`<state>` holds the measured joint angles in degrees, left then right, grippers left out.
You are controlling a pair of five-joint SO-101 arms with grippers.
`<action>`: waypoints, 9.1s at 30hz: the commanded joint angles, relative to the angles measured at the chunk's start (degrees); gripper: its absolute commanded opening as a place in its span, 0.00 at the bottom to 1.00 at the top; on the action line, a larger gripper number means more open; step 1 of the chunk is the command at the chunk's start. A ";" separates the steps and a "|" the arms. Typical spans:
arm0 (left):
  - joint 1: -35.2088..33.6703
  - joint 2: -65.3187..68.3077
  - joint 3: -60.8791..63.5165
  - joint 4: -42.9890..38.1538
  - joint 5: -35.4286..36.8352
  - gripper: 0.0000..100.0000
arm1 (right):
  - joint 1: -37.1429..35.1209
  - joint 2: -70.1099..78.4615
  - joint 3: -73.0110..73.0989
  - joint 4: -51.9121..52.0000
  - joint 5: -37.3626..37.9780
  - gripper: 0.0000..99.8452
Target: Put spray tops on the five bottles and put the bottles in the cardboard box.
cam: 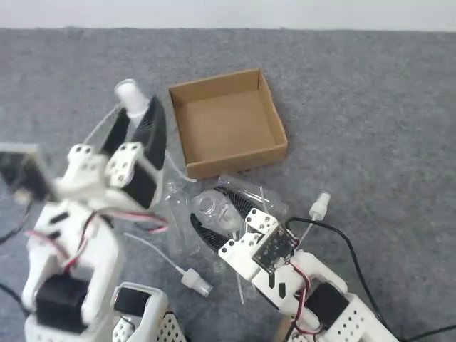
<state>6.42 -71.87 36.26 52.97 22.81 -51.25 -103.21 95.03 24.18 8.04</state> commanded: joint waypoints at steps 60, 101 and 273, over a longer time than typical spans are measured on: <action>6.33 -18.37 6.46 0.53 -2.11 0.01 | -0.22 0.40 1.41 1.45 0.88 0.01; 9.67 -18.37 10.33 1.32 -5.80 0.01 | -0.13 0.48 1.41 1.63 0.97 0.01; -20.04 -18.37 24.04 7.65 -18.02 0.19 | 10.95 -0.31 1.23 1.36 -4.04 0.01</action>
<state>-9.14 -89.98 57.80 60.97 4.70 -41.32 -103.12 95.12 25.58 4.35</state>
